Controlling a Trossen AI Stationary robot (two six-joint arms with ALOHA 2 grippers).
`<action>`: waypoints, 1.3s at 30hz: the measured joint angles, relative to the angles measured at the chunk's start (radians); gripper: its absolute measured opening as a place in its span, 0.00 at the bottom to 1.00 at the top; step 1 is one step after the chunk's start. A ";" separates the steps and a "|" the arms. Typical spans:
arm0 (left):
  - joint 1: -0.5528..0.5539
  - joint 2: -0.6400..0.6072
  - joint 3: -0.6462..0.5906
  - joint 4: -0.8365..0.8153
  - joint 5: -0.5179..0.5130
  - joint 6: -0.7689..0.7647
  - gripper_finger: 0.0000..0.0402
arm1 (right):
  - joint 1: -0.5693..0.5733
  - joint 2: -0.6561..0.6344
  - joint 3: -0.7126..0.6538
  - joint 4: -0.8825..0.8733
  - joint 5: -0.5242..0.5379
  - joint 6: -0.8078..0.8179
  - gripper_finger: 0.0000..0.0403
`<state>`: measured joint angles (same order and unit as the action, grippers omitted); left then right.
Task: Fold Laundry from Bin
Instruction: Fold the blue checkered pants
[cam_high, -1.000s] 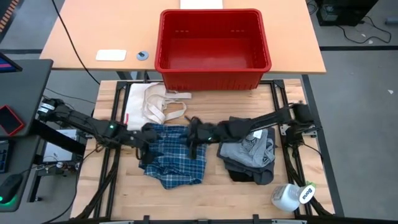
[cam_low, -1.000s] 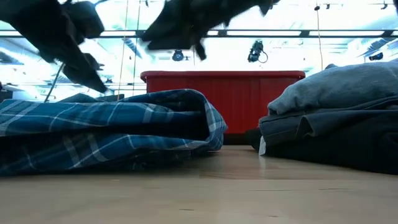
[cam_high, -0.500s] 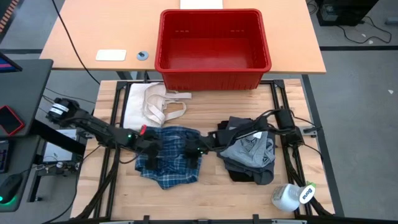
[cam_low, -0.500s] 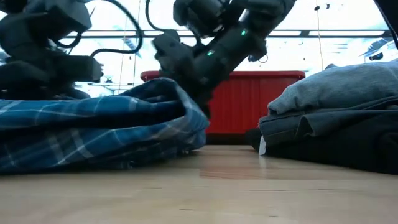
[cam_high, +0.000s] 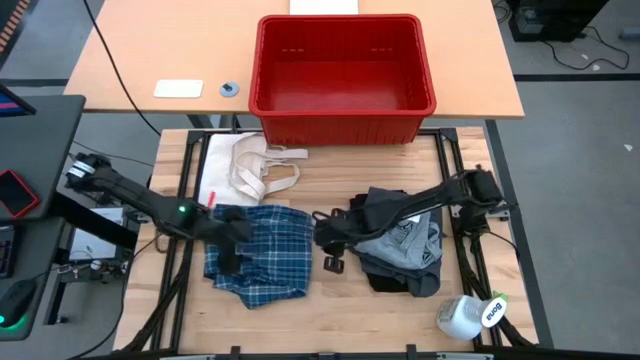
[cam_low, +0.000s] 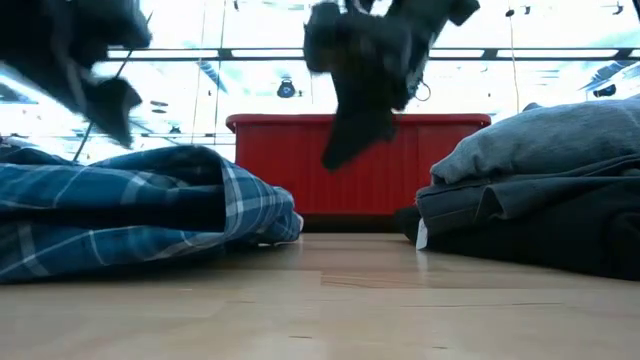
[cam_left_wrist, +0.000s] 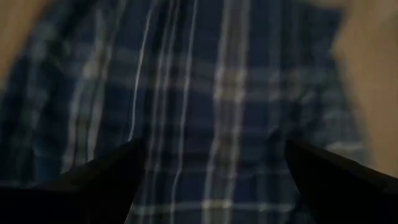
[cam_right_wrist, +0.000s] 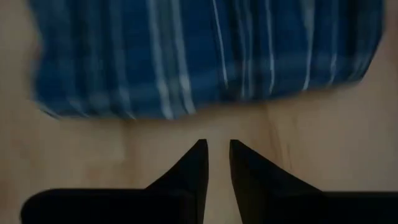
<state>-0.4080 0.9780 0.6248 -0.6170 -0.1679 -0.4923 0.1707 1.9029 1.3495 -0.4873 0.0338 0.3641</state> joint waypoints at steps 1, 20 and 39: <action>0.000 -0.021 0.021 -0.004 -0.002 0.003 0.97 | 0.000 -0.021 0.000 0.016 0.000 0.000 0.19; -0.046 -0.160 -0.036 -0.306 0.002 -0.146 0.97 | -0.008 0.143 0.020 0.701 0.006 -0.045 0.23; -0.044 -0.175 -0.035 -0.292 0.093 -0.255 0.97 | -0.041 0.405 0.388 0.027 0.018 -0.207 0.18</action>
<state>-0.4520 0.8034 0.5896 -0.9094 -0.0745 -0.7476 0.1299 2.3079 1.7374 -0.4603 0.0517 0.1571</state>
